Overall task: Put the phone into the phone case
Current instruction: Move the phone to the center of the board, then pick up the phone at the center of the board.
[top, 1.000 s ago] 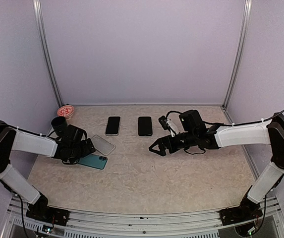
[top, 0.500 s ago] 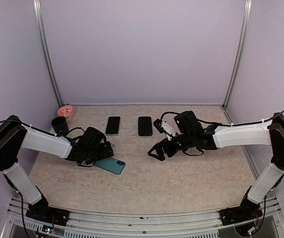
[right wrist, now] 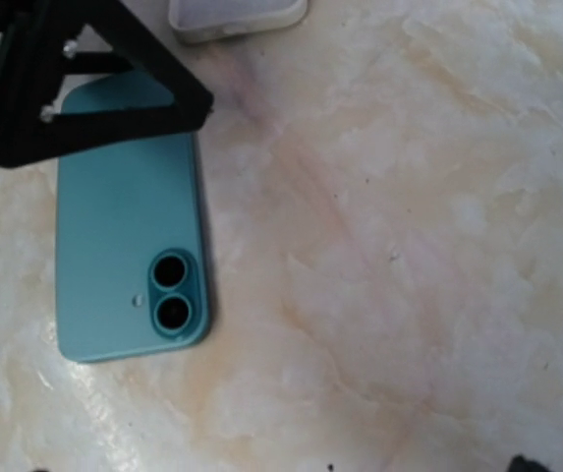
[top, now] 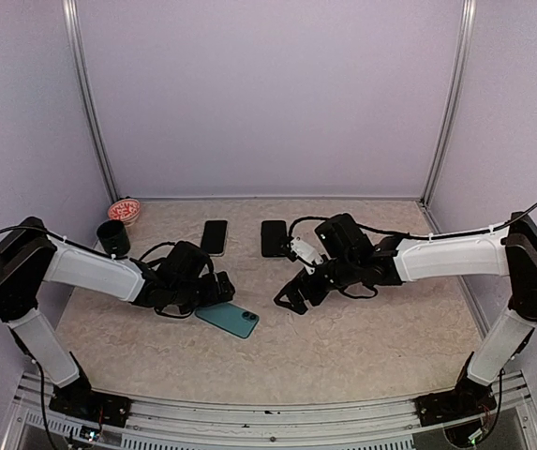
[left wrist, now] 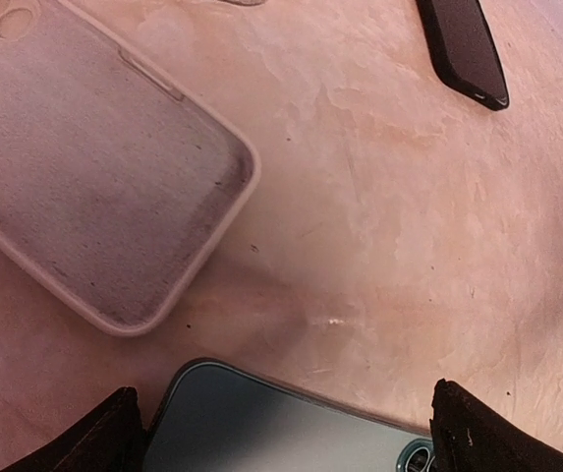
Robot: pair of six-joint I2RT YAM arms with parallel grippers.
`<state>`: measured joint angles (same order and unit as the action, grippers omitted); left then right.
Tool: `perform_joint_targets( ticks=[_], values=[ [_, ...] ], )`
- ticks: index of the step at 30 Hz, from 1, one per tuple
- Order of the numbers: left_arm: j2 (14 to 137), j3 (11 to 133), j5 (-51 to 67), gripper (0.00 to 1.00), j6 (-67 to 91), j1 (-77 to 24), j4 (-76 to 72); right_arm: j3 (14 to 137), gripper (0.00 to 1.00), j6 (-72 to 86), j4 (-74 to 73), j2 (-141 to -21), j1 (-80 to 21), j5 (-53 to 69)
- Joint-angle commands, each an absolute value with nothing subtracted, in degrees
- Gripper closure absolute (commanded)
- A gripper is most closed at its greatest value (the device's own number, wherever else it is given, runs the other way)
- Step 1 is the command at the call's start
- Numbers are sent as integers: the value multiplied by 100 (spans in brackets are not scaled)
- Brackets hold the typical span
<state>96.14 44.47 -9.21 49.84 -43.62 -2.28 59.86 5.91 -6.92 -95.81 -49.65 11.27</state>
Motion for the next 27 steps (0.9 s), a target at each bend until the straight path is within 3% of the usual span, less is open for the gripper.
perform_joint_targets(
  ticks=[1, 9, 15, 27],
  values=[
    [9712, 4388, -178, 1, 4916, -4467, -332, 6100, 1, 486, -915, -9582, -5059, 1002],
    [9060, 4303, -584, 1, 4818, -4485, -172, 6529, 1, 567, -1319, -9898, -5367, 980],
    [7738, 3960, -1307, 1, 4836, -4224, -18, 7233, 1, 550, -2006, -10362, -5555, 977],
    [5738, 2963, -1459, 1, 4885, -3411, 238, 8727, 0, 234, -3118, -11631, -5808, 945]
  ],
)
